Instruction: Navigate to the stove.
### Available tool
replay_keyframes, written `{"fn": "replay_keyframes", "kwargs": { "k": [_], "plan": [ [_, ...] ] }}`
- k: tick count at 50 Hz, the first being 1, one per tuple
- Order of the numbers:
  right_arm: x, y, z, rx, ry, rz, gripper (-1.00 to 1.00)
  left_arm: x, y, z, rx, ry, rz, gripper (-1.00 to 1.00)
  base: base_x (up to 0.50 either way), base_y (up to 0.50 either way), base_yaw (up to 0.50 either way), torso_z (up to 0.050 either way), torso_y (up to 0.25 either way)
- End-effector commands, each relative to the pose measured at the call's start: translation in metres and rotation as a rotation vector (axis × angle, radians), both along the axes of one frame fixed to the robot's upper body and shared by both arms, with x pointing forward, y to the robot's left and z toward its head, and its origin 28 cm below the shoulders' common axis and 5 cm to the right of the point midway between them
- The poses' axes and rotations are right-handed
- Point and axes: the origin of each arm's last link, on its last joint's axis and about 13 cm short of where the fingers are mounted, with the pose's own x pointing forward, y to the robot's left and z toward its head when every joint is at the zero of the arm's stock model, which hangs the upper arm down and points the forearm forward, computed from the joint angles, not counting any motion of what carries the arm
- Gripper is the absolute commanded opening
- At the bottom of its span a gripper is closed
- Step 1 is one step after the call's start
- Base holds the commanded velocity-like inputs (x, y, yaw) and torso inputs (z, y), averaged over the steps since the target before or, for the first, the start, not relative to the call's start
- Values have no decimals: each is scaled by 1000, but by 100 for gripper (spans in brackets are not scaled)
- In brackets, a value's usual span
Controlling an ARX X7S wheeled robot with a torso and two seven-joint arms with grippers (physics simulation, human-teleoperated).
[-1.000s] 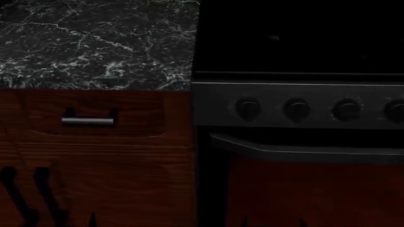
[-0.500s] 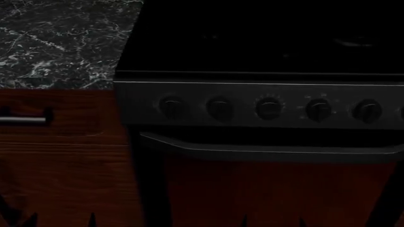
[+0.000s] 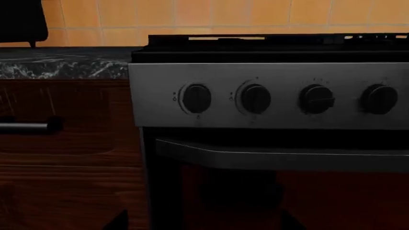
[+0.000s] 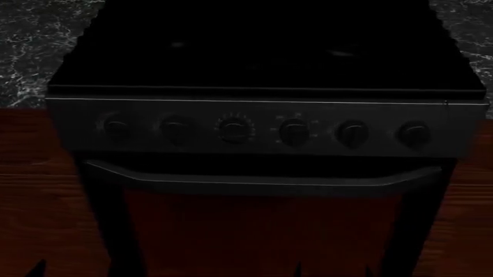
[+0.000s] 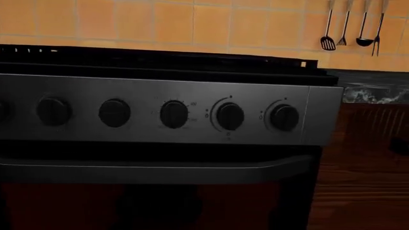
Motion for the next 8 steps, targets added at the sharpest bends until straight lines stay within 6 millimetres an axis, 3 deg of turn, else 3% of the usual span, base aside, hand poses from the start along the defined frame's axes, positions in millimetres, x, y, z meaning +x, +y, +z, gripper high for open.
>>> {"fn": "replay_keyframes", "kwargs": {
  "k": [1,8],
  "plan": [
    [0,0,0,0,0,0,100,0,0,0,1,0,0,100,-500,-1,0,0,0],
    [0,0,0,2,-2,4,100,0,0,0,1,0,1,100,-488,-1,0,0,0]
  ]
}}
